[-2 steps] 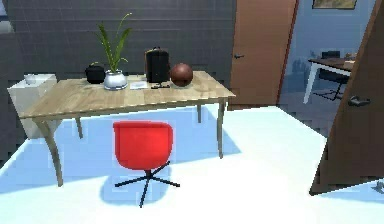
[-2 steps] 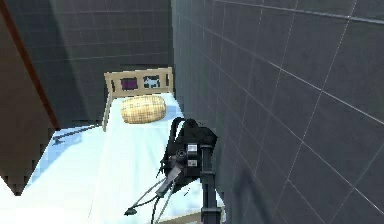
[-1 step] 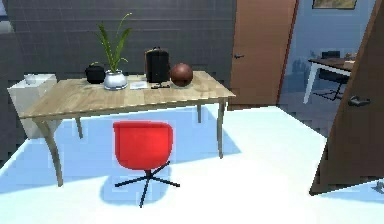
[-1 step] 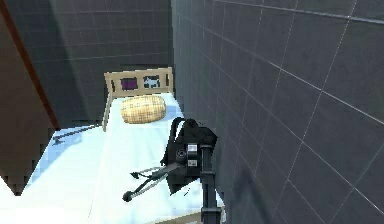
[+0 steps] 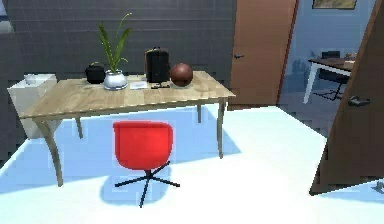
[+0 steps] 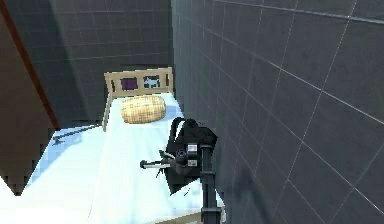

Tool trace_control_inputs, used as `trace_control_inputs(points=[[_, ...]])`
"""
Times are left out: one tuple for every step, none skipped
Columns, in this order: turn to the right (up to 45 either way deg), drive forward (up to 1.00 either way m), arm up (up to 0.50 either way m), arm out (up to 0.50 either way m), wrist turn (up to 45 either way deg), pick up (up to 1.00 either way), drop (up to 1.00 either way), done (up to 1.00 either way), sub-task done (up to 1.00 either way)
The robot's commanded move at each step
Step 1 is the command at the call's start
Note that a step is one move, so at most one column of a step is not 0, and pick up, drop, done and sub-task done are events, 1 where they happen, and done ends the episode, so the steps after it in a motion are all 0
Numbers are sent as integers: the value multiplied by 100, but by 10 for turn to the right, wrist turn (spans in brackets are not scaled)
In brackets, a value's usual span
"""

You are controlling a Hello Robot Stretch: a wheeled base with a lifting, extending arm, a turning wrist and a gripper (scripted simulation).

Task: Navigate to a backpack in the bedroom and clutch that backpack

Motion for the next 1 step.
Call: trace_control_inputs(points=[[0, 0, 0, 0, 180, 0, 0, 0, 0]])
